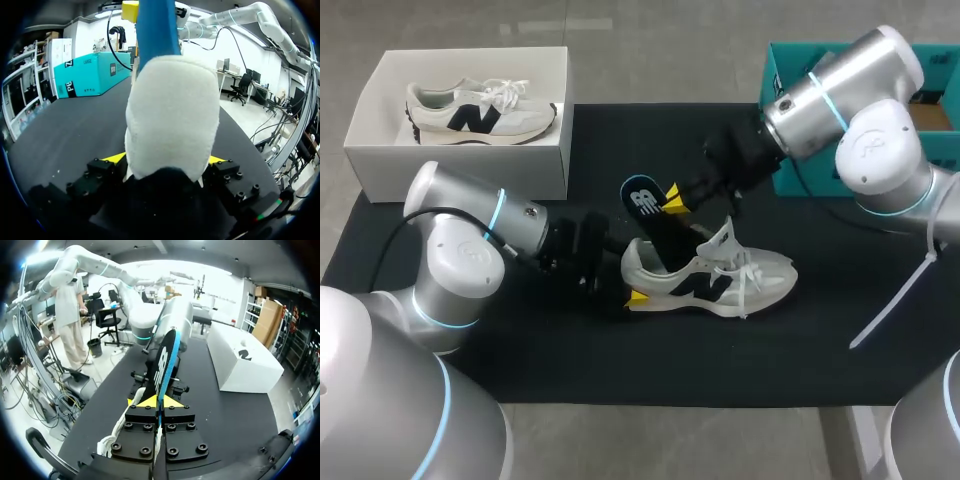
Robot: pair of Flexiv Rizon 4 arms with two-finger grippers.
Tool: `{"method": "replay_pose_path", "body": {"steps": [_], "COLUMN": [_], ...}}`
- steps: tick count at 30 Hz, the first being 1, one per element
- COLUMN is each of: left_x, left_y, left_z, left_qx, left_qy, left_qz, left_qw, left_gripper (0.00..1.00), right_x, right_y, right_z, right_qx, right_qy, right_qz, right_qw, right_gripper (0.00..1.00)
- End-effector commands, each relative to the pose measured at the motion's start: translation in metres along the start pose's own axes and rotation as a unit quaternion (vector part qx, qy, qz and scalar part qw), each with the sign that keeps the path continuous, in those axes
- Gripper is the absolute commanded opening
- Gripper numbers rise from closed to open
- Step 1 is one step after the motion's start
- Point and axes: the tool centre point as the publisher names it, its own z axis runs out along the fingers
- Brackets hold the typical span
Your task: Take the shoe out of the shoebox, open the shoe tongue, remove and reinsert the insole, then place the shoe into the shoebox
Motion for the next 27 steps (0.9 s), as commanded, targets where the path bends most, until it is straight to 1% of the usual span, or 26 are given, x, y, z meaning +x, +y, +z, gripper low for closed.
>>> {"method": "replay_pose_path", "body": {"steps": [1,6,8,27], "left_x": [-0.001,-0.001,-0.001,-0.001], "left_y": [0.002,0.002,0.002,0.002], "left_z": [0.002,0.002,0.002,0.002], "left_qx": [-0.001,-0.001,-0.001,-0.001], "left_qy": [0.000,0.000,0.000,0.000], "left_qz": [0.000,0.000,0.000,0.000], "left_qw": [1.000,1.000,1.000,1.000], "left_gripper": [0.00,0.00,0.00,0.00], "right_x": [-0.015,-0.031,-0.036,-0.036], "right_y": [0.018,0.044,0.053,0.053], "right_z": [-0.005,-0.011,-0.015,-0.015], "right_qx": [-0.001,0.002,0.003,0.003], "right_qy": [0.011,0.031,0.029,0.029], "right_qz": [-0.006,-0.021,-0.026,-0.026], "right_qw": [1.000,0.999,0.999,0.999], "right_gripper": [0.00,0.00,0.00,0.00]}}
